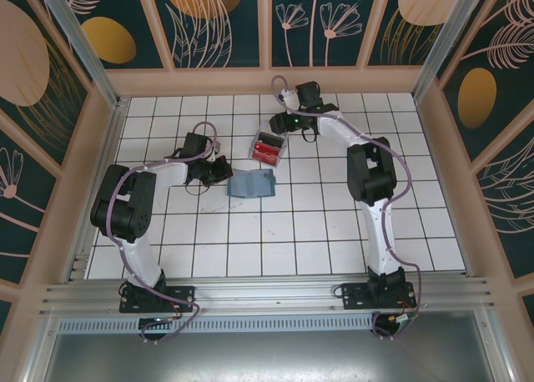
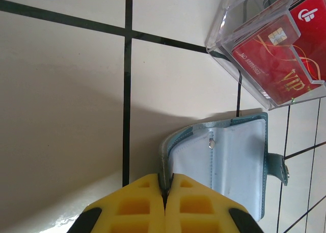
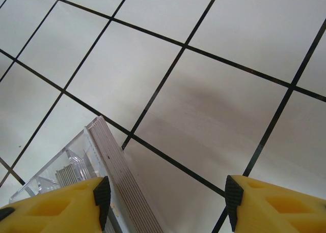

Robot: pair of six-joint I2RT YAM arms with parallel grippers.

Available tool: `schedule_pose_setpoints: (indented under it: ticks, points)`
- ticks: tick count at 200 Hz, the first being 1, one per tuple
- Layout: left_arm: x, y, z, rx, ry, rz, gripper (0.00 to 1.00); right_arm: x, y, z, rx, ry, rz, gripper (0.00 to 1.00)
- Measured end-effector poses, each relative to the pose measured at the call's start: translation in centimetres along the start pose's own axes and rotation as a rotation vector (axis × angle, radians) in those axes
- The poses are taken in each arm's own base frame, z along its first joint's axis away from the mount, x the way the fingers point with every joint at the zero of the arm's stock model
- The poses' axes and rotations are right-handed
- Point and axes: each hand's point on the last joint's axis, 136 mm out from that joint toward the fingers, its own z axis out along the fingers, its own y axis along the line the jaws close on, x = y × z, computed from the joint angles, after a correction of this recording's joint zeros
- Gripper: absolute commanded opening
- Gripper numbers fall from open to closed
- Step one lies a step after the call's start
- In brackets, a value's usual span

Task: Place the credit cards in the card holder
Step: Pick up the credit card from the storage box.

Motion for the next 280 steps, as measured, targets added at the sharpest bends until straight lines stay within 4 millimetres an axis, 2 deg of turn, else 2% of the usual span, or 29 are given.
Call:
schedule_pose_setpoints:
  ticks: [33,62,119,178,280]
  points:
    - [0.0,0.0,0.0,0.000,0.000,0.000,0.00,0.1,0.4,0.0,-0.021,0.004,-0.007,0.71]
    - [0.0,0.0,0.0,0.000,0.000,0.000,0.00,0.4,0.7,-0.1,-0.037,0.024,-0.006,0.71]
    - [0.0,0.0,0.0,0.000,0.000,0.000,0.00,-0.6,0.8,0.1,-0.042,0.011,-0.013,0.71]
    - [0.0,0.0,0.0,0.000,0.000,-0.001,0.00,1.4,0.3,1.4,-0.043,0.067,0.009,0.71]
    - [0.0,0.0,0.0,0.000,0.000,-0.001,0.00,1.2,0.3,1.6,-0.027,0.064,0.003,0.64]
